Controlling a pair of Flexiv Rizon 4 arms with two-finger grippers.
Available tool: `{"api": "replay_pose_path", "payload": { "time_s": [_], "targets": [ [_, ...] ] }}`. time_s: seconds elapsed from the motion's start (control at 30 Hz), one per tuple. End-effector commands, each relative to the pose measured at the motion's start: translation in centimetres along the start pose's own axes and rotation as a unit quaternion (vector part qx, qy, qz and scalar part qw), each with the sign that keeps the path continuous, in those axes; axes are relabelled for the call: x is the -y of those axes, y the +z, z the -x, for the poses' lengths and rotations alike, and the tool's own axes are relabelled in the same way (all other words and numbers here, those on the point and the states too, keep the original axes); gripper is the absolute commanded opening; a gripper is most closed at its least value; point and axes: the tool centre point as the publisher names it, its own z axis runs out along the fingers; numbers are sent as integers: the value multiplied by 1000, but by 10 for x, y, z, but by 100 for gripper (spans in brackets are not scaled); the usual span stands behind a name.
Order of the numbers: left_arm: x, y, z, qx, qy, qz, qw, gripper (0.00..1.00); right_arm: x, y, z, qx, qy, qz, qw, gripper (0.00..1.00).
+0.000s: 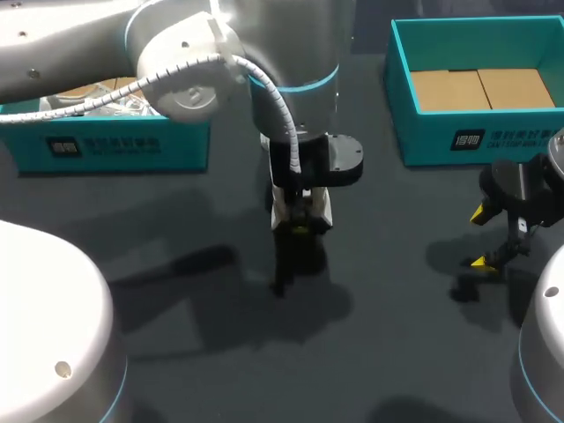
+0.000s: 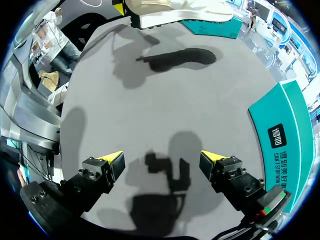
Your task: Take the shoe out of the shoebox, open the shoe tongue, remove and reinsert the insole, then place the shoe into the shoebox
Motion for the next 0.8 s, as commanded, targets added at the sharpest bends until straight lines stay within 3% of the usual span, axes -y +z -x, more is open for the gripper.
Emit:
{"api": "replay_pose_path", "payload": {
  "time_s": [0.03,0.17,0.27,0.5,0.8],
  "targets": [
    [-7,-8,-2,2,1,-5,1000,0,0,0,-2,2,0,-1,1000,100],
    [-7,-8,-2,2,1,-5,1000,0,0,0,-2,2,0,-1,1000,100],
    [-13,-28,7,21,25,-2,999,0,0,0,-2,2,0,-1,1000,100],
    [-54,-85,27,4,35,-11,999,0,0,0,-2,2,0,-1,1000,100],
    [-116,-119,73,7,29,-15,999,0,0,0,-2,2,0,-1,1000,100]
  ]
}}
